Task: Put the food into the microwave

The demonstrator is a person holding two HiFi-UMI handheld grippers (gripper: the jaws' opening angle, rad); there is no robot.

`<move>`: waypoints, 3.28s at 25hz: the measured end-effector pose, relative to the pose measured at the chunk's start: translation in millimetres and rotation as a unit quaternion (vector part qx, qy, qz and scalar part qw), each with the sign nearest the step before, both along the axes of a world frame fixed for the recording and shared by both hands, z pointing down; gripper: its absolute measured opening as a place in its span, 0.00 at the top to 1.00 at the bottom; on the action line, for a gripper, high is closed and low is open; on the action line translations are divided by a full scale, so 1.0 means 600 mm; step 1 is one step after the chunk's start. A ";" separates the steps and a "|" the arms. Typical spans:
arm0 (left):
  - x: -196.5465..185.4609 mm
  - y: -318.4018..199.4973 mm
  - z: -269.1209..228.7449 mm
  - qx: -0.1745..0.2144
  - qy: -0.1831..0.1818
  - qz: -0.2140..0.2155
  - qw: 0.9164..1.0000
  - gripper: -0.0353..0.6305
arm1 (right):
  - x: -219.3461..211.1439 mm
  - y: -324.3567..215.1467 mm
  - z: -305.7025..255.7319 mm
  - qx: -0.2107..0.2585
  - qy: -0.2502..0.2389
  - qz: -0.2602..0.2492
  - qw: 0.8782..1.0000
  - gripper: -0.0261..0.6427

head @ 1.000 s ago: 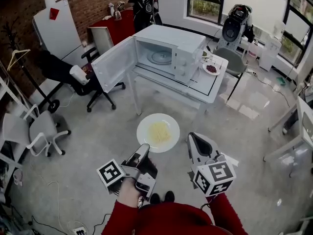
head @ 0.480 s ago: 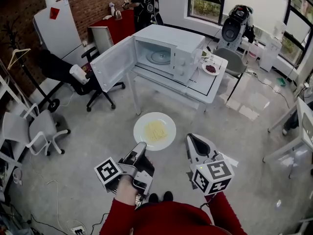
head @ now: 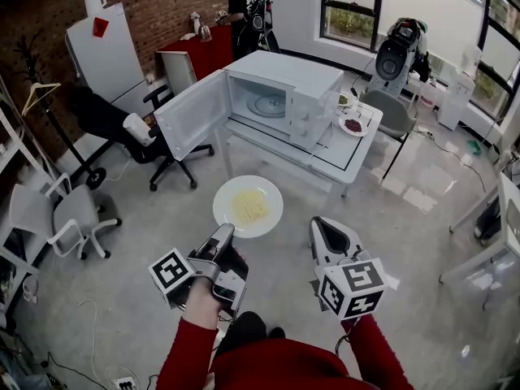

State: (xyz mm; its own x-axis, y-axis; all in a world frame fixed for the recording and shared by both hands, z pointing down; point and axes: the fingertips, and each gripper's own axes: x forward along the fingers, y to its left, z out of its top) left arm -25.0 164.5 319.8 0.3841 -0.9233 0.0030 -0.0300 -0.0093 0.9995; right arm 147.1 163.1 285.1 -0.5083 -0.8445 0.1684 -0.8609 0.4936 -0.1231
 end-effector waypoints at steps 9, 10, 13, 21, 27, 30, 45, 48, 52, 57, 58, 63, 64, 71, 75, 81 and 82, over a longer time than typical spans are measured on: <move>-0.020 -0.078 -0.018 0.012 -0.003 -0.006 1.000 0.91 | -0.020 -0.072 -0.007 0.002 -0.011 -0.002 1.000 0.94; -0.023 -0.092 -0.017 0.013 -0.002 -0.005 1.000 0.91 | -0.026 -0.084 -0.005 0.001 -0.010 -0.001 1.000 0.94; -0.038 -0.140 -0.014 0.014 0.002 0.002 1.000 0.91 | -0.050 -0.126 0.002 -0.004 -0.006 0.001 1.000 0.94; -0.094 -0.321 -0.001 0.010 0.012 0.032 0.999 0.91 | -0.117 -0.297 0.013 -0.021 0.002 0.022 1.000 0.94; -0.120 -0.449 0.006 -0.001 0.009 0.064 0.998 0.91 | -0.164 -0.413 0.025 -0.043 0.005 0.041 0.998 0.94; -0.123 -0.496 0.010 -0.006 0.011 0.080 0.997 0.91 | -0.181 -0.457 0.033 -0.053 0.008 0.051 0.997 0.94; -0.127 -0.620 0.035 -0.014 0.018 0.120 0.993 0.91 | -0.217 -0.560 0.065 -0.079 0.026 0.077 0.994 0.94; -0.124 -0.635 0.045 -0.016 0.015 0.121 0.992 0.91 | -0.215 -0.570 0.073 -0.084 0.032 0.080 0.993 0.94; -0.122 -0.653 0.057 -0.016 0.014 0.117 0.993 0.91 | -0.209 -0.583 0.088 -0.091 0.044 0.083 0.991 0.94; -0.114 -0.681 0.070 -0.011 0.016 0.107 0.994 0.91 | -0.200 -0.619 0.098 -0.087 0.060 0.083 0.991 0.94; -0.111 -0.686 0.073 -0.009 0.016 0.105 0.994 0.91 | -0.199 -0.625 0.100 -0.086 0.061 0.083 0.991 0.94; -0.093 -0.709 0.098 -0.007 0.013 0.105 0.994 0.91 | -0.201 -0.655 0.122 -0.086 0.065 0.078 0.991 0.94; -0.091 -0.715 0.105 -0.007 0.012 0.106 0.994 0.91 | -0.203 -0.662 0.128 -0.085 0.066 0.078 0.991 0.94; -0.074 -0.754 0.148 -0.004 0.017 0.102 0.995 0.91 | -0.202 -0.699 0.164 -0.077 0.071 0.085 0.991 0.94; -0.066 -0.780 0.158 0.001 0.012 0.100 0.995 0.91 | -0.194 -0.719 0.175 -0.076 0.074 0.091 0.990 0.94; -0.056 -0.830 0.168 0.007 -0.004 0.099 0.995 0.91 | -0.183 -0.756 0.190 -0.075 0.081 0.100 0.989 0.94; -0.054 -0.839 0.166 0.008 -0.004 0.099 0.995 0.91 | -0.184 -0.762 0.190 -0.074 0.082 0.101 0.989 0.94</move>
